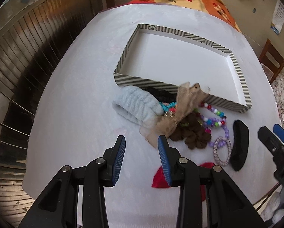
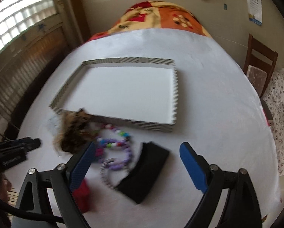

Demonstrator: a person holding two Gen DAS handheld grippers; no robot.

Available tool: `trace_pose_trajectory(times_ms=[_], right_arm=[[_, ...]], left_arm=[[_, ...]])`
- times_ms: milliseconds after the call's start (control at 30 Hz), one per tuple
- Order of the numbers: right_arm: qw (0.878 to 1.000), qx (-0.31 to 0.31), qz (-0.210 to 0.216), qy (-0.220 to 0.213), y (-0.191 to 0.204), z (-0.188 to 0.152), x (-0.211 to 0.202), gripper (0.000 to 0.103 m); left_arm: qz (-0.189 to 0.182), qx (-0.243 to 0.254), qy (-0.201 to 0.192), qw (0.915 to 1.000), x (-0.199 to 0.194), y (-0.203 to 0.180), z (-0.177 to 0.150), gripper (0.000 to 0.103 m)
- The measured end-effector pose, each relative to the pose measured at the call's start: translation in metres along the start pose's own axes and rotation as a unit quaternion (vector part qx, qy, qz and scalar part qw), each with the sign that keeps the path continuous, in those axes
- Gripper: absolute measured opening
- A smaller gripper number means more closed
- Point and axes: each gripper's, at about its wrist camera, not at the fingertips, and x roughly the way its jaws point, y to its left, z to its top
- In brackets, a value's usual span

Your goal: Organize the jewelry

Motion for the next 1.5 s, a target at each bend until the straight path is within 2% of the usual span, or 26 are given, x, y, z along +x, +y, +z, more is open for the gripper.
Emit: trace_pose_trajectory(times_ms=[467, 967, 1500], right_arm=[[1.0, -0.006, -0.01, 0.015, 0.029, -0.016, -0.01, 0.093], [1.0, 0.004, -0.016, 0.017, 0.029, -0.021, -0.014, 0.093], [1.0, 0.007, -0.016, 0.021, 0.02, -0.023, -0.016, 0.093]], left_arm=[[0.0, -0.005, -0.012, 0.9999, -0.019, 0.012, -0.023, 0.027], [-0.001, -0.007, -0.014, 0.9999, -0.025, 0.018, -0.029, 0.027], [0.0, -0.003, -0.01, 0.9999, -0.026, 0.003, -0.033, 0.027]])
